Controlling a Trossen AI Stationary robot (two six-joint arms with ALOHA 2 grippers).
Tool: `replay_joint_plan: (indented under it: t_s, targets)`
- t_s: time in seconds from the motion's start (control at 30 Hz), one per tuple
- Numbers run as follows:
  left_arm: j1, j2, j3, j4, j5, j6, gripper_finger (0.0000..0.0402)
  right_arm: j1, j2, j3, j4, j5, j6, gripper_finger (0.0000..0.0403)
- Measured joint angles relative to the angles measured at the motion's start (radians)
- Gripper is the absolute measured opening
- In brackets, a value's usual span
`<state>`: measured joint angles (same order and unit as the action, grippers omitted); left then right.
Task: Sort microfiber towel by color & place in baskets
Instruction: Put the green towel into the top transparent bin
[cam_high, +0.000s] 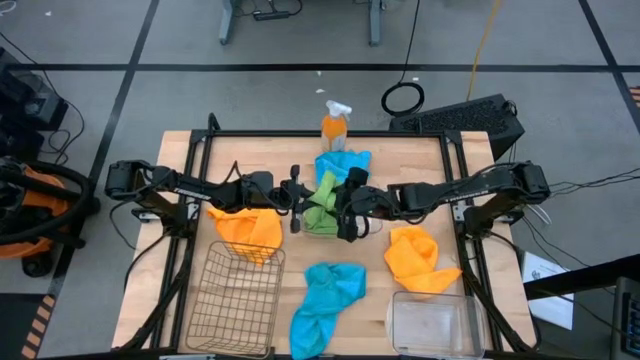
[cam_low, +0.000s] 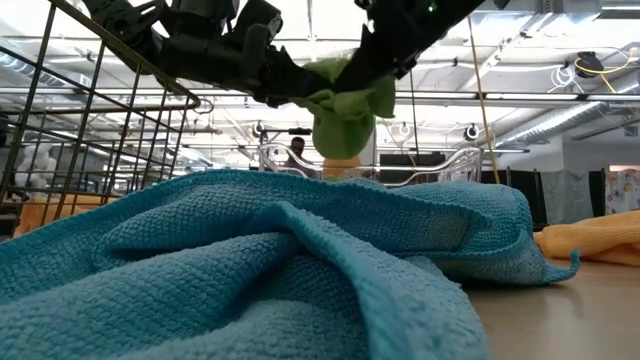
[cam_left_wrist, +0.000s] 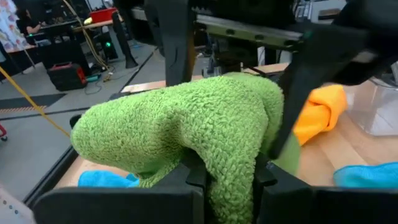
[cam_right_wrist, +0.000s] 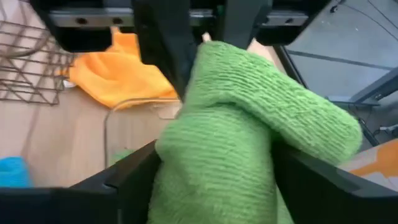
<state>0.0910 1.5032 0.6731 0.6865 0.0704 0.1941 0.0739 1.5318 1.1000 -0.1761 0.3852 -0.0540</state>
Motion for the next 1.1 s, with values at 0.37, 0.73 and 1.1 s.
replay_joint_plan:
  t_s: [0.37,0.73,1.1]
  targets:
    - [0.0,-0.003,0.0,-0.011,0.002,-0.116,0.0086,-0.008,0.0,0.002,-0.098,-0.002,0.035,0.0018]
    - [-0.015,-0.018,0.0,-0.058,0.008,-0.187,0.0251,-0.013,0.001,-0.003,-0.455,-0.049,0.229,0.0031]
    - [-0.046,-0.14,0.0,-0.163,0.005,-0.188,0.0267,-0.042,0.0,-0.001,-0.463,-0.156,0.321,0.009]
